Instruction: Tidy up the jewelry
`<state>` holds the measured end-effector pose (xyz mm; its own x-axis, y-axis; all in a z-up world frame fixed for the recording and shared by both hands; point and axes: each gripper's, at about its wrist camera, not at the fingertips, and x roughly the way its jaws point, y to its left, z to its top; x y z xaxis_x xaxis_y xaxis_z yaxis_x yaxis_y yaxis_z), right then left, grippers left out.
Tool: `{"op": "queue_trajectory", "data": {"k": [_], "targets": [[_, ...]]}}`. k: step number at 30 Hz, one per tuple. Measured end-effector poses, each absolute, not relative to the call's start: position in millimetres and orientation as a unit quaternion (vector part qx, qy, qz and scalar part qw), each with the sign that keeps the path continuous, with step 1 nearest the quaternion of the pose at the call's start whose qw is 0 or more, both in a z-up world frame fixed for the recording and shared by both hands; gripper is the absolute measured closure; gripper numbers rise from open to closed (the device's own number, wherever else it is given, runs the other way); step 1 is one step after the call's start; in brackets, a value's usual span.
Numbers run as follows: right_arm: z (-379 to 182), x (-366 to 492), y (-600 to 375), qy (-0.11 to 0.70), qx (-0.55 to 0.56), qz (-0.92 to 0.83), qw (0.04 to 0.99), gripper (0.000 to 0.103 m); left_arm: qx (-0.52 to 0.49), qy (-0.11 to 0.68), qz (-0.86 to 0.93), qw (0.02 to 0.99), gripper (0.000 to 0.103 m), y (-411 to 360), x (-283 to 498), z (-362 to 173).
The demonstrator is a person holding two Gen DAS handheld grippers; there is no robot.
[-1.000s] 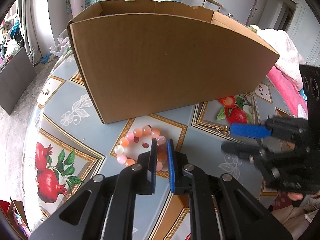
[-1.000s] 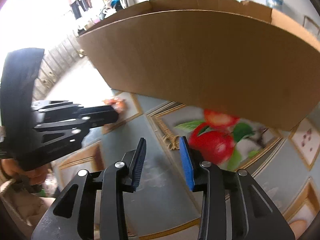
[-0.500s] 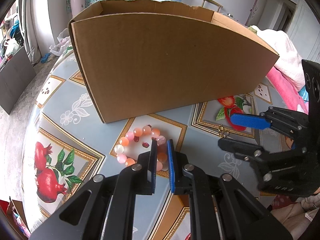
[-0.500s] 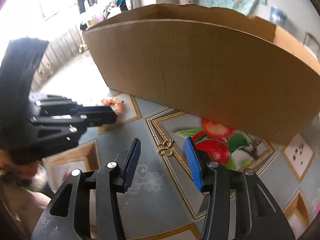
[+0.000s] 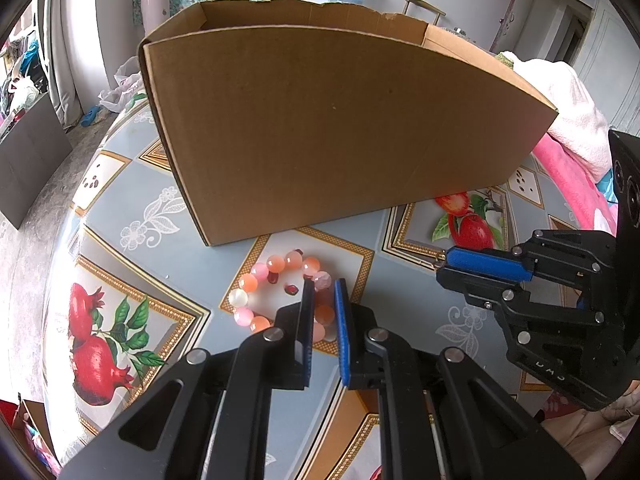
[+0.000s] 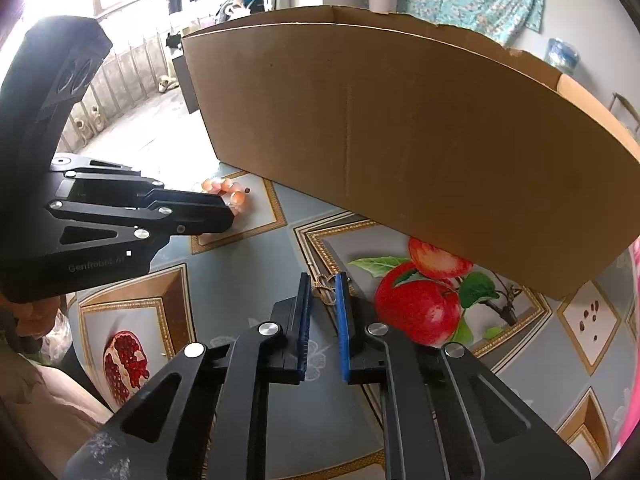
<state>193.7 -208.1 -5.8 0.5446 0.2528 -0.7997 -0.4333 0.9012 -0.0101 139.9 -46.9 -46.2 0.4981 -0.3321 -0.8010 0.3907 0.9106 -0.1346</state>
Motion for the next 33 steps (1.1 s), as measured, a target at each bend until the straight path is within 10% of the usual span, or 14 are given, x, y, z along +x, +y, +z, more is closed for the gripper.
{"op": "queue_trajectory", "data": {"k": [33], "targets": [[71.1, 167.4, -257.5, 0.362, -0.062, 0.19, 0.911, 0.093, -0.06, 0.359, -0.28, 0.888, 0.094, -7.2, 108.6, 21.0]]}}
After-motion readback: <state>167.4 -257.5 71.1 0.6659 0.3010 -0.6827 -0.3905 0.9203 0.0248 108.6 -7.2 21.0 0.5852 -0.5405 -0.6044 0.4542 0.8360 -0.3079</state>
